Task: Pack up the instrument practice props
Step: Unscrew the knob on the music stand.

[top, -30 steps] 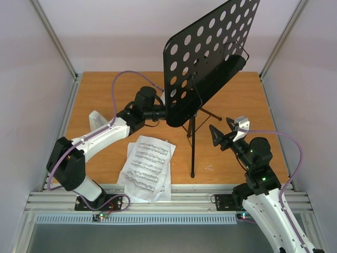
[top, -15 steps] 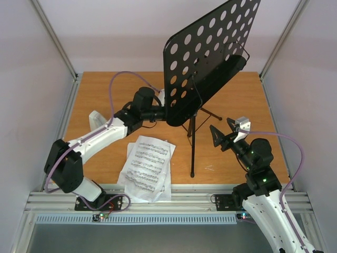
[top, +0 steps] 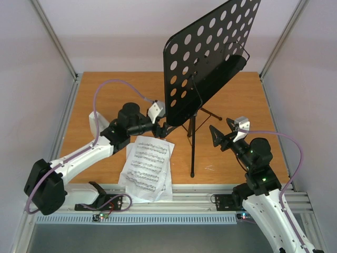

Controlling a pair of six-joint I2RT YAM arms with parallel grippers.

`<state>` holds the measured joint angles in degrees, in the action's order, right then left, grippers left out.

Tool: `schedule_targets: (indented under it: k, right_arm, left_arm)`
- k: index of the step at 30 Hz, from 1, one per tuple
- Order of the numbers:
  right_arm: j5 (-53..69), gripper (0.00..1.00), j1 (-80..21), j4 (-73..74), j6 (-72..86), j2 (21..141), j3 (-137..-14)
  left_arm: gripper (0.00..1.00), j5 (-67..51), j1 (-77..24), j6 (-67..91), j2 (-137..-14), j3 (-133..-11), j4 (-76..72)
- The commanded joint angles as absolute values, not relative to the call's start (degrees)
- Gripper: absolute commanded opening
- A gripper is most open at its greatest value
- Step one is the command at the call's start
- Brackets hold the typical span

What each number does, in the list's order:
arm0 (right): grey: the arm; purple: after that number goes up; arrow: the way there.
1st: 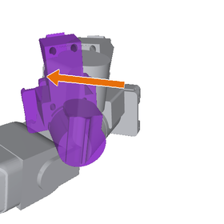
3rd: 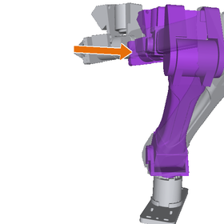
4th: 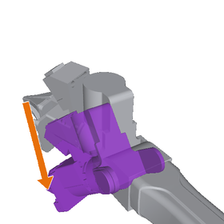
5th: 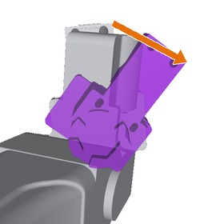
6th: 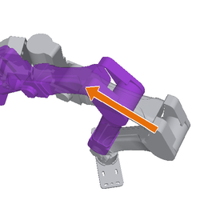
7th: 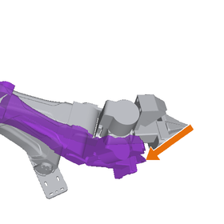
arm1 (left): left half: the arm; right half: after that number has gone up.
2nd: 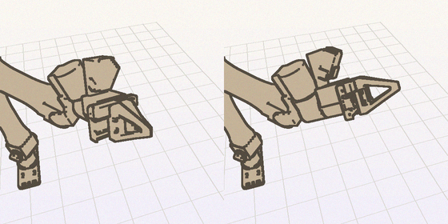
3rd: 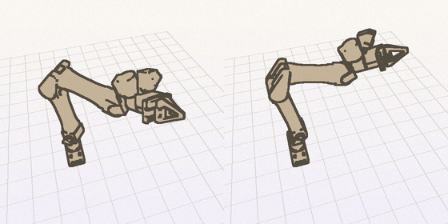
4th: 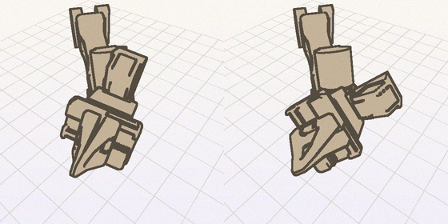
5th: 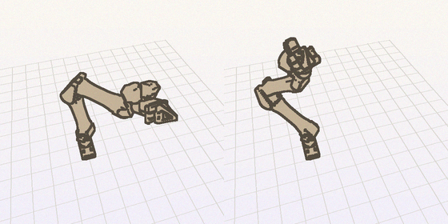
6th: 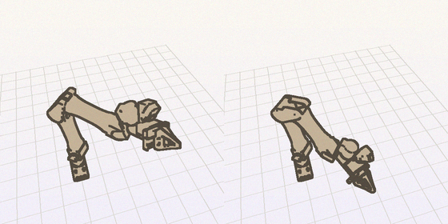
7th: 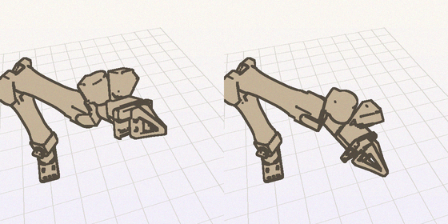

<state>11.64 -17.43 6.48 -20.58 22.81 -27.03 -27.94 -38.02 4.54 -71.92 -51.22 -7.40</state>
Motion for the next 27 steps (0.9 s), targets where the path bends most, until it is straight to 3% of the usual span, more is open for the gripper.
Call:
schedule_targets:
  k: [1,11,19,27]
  right_arm:
    - [12.0,0.86,-17.8,5.5,-20.0,22.9,-26.5]
    - [11.5,0.87,-17.8,5.5,-20.3,23.3,-26.5]
    - [11.6,0.86,-17.8,5.3,-20.3,24.0,-26.4]
    - [11.6,0.87,-17.8,5.3,-20.3,24.2,-26.5]
  left_arm:
    - [0.74,-29.2,-39.4,-10.7,-73.6,-49.0,-23.1]
    - [0.65,-30.9,-40.2,-15.8,-82.3,-56.6,-20.1]
    - [0.54,-31.4,-40.3,-15.9,-84.5,-59.0,-19.2]
    - [0.50,-31.2,-40.3,-16.1,-85.9,-60.7,-17.2]
